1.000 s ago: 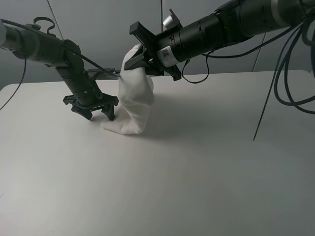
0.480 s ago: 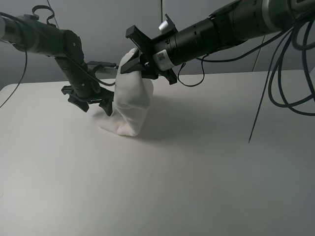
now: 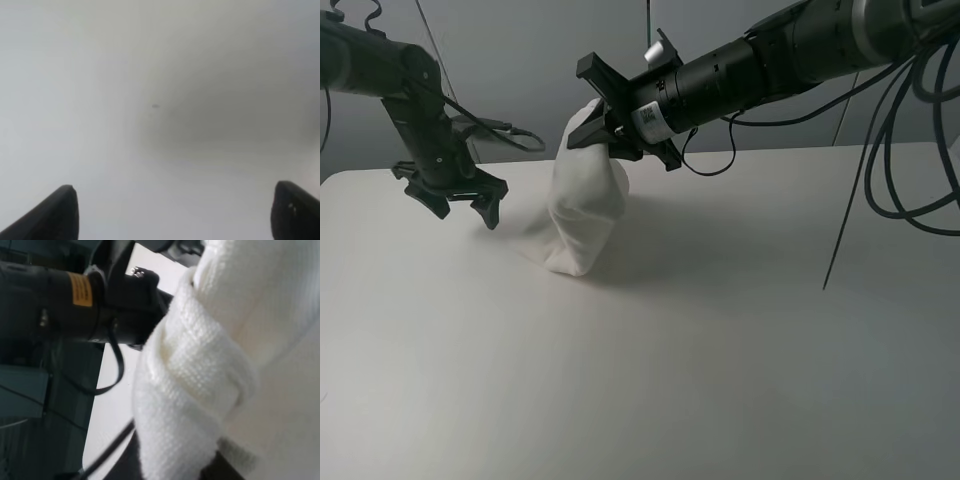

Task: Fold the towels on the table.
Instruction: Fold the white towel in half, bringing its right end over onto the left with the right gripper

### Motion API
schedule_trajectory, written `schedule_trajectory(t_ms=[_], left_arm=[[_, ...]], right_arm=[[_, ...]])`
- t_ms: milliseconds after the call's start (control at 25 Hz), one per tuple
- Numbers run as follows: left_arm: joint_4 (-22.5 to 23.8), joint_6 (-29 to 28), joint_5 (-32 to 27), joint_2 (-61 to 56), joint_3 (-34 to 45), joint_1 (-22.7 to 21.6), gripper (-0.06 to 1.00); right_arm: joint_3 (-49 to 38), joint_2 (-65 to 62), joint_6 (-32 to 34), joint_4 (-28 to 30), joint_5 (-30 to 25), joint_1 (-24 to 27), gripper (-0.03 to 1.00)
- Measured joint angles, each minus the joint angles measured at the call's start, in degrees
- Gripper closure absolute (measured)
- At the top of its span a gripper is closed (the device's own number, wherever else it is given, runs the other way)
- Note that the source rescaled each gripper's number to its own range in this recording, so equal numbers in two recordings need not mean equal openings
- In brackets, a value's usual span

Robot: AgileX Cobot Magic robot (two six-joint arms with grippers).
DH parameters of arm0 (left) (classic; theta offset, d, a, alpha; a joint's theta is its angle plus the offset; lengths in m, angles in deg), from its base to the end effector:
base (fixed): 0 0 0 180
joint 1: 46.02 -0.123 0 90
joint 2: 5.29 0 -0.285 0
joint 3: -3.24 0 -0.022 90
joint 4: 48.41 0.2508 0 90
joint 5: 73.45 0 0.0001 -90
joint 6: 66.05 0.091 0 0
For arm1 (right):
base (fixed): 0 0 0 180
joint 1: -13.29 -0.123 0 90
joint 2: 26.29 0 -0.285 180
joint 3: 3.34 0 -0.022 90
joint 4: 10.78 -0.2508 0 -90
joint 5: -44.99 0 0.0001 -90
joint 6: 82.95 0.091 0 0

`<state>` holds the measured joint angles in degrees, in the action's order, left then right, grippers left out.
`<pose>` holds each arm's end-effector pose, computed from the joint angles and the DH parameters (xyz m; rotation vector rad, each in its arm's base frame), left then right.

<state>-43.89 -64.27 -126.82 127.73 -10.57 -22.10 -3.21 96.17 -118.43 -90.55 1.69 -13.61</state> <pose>0.4008 -0.1715 0.1381 0.7302 2.9111 0.0604 0.3526 0.2479 0.2032 -0.1312 2.5023 1.4103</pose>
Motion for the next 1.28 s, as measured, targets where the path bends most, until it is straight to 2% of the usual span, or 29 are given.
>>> schedule_trajectory(t_ms=[280, 520, 720, 760, 800, 880, 920, 1000, 1280], left_arm=[[-3.18, 5.37, -3.79, -2.04, -0.09, -5.36, -0.05], [-3.98, 5.89, -3.67, -2.04, -0.09, -6.06, -0.05], [-4.52, 6.0, -3.57, -2.04, -0.09, -6.06, -0.05], [-4.52, 6.0, -3.57, -2.04, -0.09, -6.06, -0.05], [-4.52, 6.0, -3.45, -2.04, -0.09, -6.06, -0.05], [-4.52, 6.0, -3.35, -2.04, -0.09, -6.06, -0.05], [-4.52, 6.0, -3.35, -2.04, -0.09, -6.06, -0.05], [-4.52, 6.0, -3.35, -2.04, -0.09, -6.06, -0.05], [-4.52, 6.0, -3.58, -2.04, -0.09, -6.06, -0.05]], right_arm=[[0.0, 0.0, 0.25, 0.8, 3.73, 0.0, 0.88], [0.0, 0.0, 1.08, 1.28, 7.82, -0.25, 0.88], [0.0, 0.0, 0.15, 0.8, 8.61, -0.86, 0.88], [0.0, 0.0, -1.26, -0.49, 8.12, -0.98, 0.81], [0.0, 0.0, -3.56, -2.04, 7.37, -0.97, 0.67], [0.0, 0.0, -8.09, -7.47, 5.63, -0.97, 0.23], [0.02, 0.0, -9.93, -9.87, 5.02, -0.97, 0.08], [0.02, 0.0, -11.9, -12.59, 4.54, -1.05, -0.01], [0.12, 0.0, -13.15, -13.74, 5.06, -1.87, -0.03]])
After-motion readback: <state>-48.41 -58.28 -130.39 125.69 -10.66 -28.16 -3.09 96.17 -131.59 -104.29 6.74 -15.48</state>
